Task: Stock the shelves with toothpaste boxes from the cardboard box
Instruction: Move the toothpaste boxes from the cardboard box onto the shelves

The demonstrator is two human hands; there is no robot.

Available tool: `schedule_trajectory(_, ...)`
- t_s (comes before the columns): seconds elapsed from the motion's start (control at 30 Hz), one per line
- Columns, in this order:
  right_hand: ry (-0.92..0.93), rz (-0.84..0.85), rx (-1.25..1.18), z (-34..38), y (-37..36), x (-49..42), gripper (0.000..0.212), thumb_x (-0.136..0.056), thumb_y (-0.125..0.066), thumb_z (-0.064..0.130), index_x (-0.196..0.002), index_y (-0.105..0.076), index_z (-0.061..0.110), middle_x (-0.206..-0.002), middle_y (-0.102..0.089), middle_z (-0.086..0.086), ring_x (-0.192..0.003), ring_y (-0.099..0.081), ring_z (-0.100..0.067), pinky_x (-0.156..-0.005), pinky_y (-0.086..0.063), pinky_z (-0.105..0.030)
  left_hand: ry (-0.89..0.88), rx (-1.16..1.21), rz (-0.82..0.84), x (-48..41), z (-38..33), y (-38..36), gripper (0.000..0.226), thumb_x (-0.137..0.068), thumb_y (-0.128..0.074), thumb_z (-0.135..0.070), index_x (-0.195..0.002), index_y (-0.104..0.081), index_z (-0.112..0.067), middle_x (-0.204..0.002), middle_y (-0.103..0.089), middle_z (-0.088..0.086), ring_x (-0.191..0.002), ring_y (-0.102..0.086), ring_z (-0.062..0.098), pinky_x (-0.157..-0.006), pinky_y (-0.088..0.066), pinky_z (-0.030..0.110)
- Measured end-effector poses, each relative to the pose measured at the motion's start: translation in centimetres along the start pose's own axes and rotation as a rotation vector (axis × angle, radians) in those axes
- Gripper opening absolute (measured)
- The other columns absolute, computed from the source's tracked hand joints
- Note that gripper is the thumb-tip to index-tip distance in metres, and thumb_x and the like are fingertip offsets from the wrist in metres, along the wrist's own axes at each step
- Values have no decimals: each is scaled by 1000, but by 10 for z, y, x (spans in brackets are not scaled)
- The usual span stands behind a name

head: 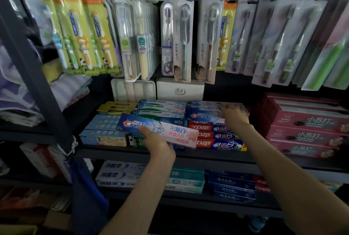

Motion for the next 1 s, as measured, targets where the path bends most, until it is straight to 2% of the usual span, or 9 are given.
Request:
schedule_trajectory(0.13,22,20,-28,-2,-5,-3,58,-94,-45,9,-148,-27,20,-148,-35,-10,-132,-35,-33,-104,-32,-43,-8,-6,8,2,2,-1,57,-96,-32,-59,-130,-45,-15,-92,-66,7,-76,-66,21,-67,-55,33)
schedule_trajectory(0.23,33,-26,-26,-4,-2,-4,54,-95,-49,17,-146,-31,22,-146,-38,-8,-131,-36,-31,-106,-31,-42,-8,0,11,1,4,0,57,-96,-33,-59,-130,-45,-15,-99,-66,9,-79,-66,22,-69,-55,33)
schedule_trajectory(0.37,19,-134,-29,-7,4,-2,53,-93,-50,11,-143,-37,19,-137,-46,-9,-126,-40,-29,-102,-34,-38,-2,49,17,4,4,-6,56,-96,-33,-59,-127,-49,-15,-99,-67,9,-83,-67,23,-77,-56,38)
schedule_trajectory(0.5,1,-162,-45,-9,1,-5,54,-92,-49,7,-144,-36,18,-137,-46,-10,-126,-40,-29,-100,-36,-38,-14,61,26,5,5,-15,54,-96,-33,-59,-127,-46,-17,-99,-67,9,-81,-68,22,-68,-56,34)
schedule_trajectory(0.63,12,-125,-14,-6,-2,-10,58,-91,-47,2,-145,-33,19,-143,-42,-10,-130,-38,-31,-103,-34,-40,-17,78,27,1,11,-20,57,-95,-35,-60,-131,-43,-17,-105,-67,11,-88,-68,25,-84,-56,44)
schedule_trajectory(0.77,22,-84,-32,-7,-7,-12,59,-93,-48,7,-147,-28,21,-145,-40,-8,-131,-37,-31,-106,-30,-41,-3,92,24,1,16,-20,54,-95,-36,-59,-129,-45,-18,-103,-67,9,-83,-68,22,-69,-56,35)
schedule_trajectory(0.87,49,-77,-66,-4,-2,-9,55,-96,-47,19,-148,-27,19,-148,-36,-7,-137,-30,-27,-111,-20,-41,11,99,26,2,19,-19,53,-96,-36,-57,-130,-45,-18,-104,-67,8,-83,-67,21,-65,-54,32)
schedule_trajectory(0.93,63,-160,-205,2,16,2,51,-98,-46,27,-146,-33,19,-148,-37,-7,-138,-28,-25,-111,-19,-41,8,102,32,2,21,-19,54,-96,-36,-57,-133,-44,-18,-107,-66,8,-85,-67,21,-66,-54,32)
schedule_trajectory(1.0,92,-174,-532,16,37,20,45,-98,-47,36,-140,-44,19,-137,-48,-6,-128,-40,-22,-105,-30,-40,11,94,45,2,26,-19,55,-96,-36,-57,-134,-43,-18,-111,-66,8,-90,-67,21,-69,-54,32)
Point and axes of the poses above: each hand's wrist, its own x-axis away from the middle knuckle, its own y-axis out of the back of the hand, z = x × y, the point moved 9 cm from there along -x, towards the middle knuckle
